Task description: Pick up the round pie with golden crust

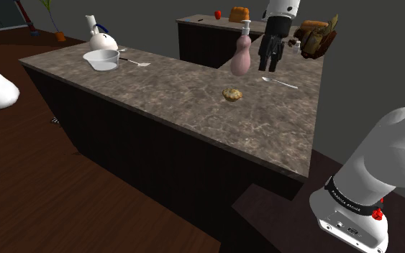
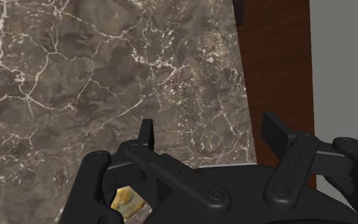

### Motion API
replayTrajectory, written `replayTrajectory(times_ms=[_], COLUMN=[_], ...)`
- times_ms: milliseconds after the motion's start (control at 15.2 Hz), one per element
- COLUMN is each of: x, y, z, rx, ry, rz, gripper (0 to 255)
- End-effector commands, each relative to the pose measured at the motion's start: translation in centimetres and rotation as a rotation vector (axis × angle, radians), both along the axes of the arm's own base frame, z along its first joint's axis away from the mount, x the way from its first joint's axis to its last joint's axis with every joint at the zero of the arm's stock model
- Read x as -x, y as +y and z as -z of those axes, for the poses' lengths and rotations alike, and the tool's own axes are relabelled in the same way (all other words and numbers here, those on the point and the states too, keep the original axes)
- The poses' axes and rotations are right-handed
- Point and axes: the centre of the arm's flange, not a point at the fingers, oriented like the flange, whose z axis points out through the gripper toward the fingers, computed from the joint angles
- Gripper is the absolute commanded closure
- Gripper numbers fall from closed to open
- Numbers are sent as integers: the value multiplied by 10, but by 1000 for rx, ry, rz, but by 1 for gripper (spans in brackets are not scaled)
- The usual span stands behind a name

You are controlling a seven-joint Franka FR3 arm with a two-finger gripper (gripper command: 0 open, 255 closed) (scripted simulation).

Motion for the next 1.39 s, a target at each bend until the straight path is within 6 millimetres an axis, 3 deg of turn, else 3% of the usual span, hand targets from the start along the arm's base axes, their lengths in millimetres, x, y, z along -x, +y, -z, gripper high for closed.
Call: replayTrajectory(times_ms=[0,528,990,1320], x=[-20,-101,-166,-166], y=[-22,-93,-138,-138], z=[19,97,178,204], rx=[-55,-273,-458,-458], ry=[11,55,93,93], rz=[-2,-7,-11,-11], gripper=[0,0,0,0])
